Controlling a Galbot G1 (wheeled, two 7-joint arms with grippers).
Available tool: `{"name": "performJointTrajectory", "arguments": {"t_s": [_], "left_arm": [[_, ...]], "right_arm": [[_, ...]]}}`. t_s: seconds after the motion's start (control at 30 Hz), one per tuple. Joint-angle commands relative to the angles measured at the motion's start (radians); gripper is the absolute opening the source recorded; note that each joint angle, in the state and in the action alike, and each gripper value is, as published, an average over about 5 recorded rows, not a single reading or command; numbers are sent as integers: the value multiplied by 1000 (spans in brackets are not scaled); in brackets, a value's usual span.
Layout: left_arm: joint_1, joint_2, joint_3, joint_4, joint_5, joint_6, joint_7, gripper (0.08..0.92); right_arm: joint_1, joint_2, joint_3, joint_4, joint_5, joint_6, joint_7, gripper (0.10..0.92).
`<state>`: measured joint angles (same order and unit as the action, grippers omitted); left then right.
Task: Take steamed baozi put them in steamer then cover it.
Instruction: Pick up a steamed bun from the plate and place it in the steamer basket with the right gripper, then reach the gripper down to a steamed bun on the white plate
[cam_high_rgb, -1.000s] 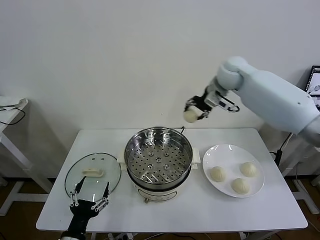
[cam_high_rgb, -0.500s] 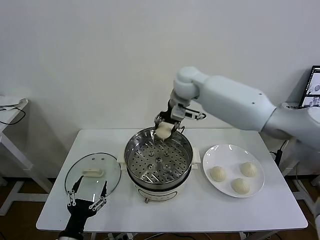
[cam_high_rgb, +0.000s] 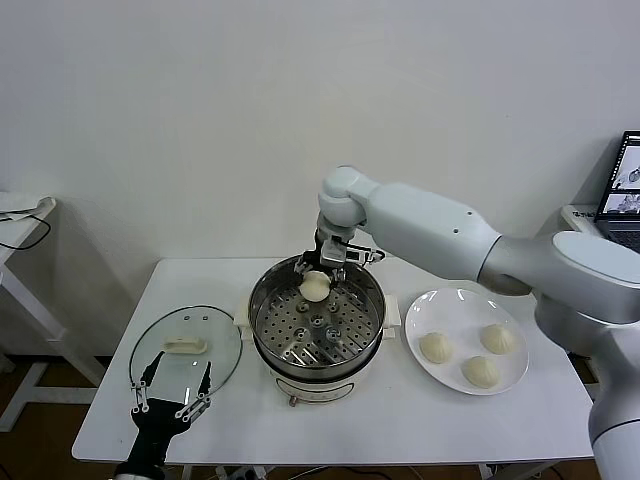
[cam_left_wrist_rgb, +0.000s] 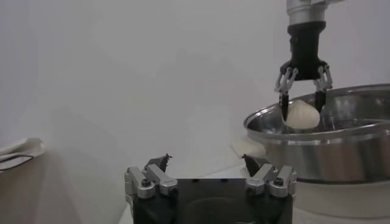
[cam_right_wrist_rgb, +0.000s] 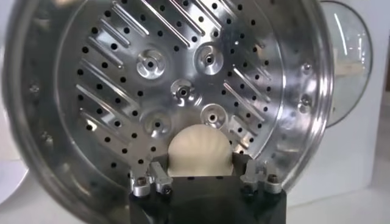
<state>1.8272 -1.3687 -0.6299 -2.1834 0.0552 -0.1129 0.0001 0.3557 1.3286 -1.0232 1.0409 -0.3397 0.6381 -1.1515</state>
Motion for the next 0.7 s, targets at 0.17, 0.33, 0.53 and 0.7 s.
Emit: {"name": "performJointTrajectory", "arguments": {"t_s": [0.17,0.33,0.53,0.7], "left_arm": [[-5,0,-8,3,-11,2,-1,823],[-9,-1,-7,6,-12,1,1,823],[-15,-1,-2,8,-11,3,3,823],[-33,-4,13,12,-8,11,3,823]], "right_arm": [[-19,25,18,-26,-32,5,-5,767],[36,-78,61,89,50,-42,-77,819],[137,-344,62,193,377,-386,-109,823],[163,-577,25,185,632,-694,-45,823]]}}
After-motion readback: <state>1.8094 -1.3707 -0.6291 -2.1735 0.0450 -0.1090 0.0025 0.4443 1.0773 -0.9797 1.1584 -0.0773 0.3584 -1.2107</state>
